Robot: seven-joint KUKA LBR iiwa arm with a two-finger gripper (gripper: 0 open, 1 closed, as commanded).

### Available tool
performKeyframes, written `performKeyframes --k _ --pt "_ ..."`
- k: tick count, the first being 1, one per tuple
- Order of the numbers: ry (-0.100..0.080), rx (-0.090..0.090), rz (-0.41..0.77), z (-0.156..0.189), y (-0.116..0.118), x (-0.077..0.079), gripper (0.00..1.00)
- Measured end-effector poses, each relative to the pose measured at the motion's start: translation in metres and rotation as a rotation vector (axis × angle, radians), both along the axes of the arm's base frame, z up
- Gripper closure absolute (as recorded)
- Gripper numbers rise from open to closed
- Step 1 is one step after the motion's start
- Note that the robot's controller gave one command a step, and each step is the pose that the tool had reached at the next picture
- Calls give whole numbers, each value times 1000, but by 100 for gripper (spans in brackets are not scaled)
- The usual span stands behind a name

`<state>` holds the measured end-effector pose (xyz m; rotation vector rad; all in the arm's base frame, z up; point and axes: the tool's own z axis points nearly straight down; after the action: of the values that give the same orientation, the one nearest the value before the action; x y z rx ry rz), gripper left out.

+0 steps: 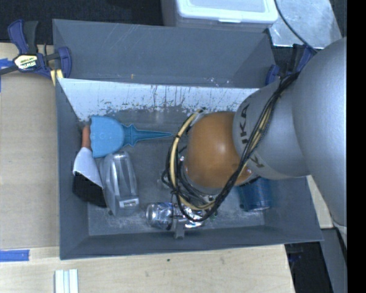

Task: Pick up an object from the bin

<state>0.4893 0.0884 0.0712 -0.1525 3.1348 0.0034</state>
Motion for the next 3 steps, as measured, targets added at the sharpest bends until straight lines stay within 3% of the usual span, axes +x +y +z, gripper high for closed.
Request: performKeyframes --k 1,2,3 --pt "-18 -5 -12 38 -13 0 0" --pt "-2 -1 -3 7 -3 -1 0" --pt "-14 -3 -31 -1 -7 -4 0"
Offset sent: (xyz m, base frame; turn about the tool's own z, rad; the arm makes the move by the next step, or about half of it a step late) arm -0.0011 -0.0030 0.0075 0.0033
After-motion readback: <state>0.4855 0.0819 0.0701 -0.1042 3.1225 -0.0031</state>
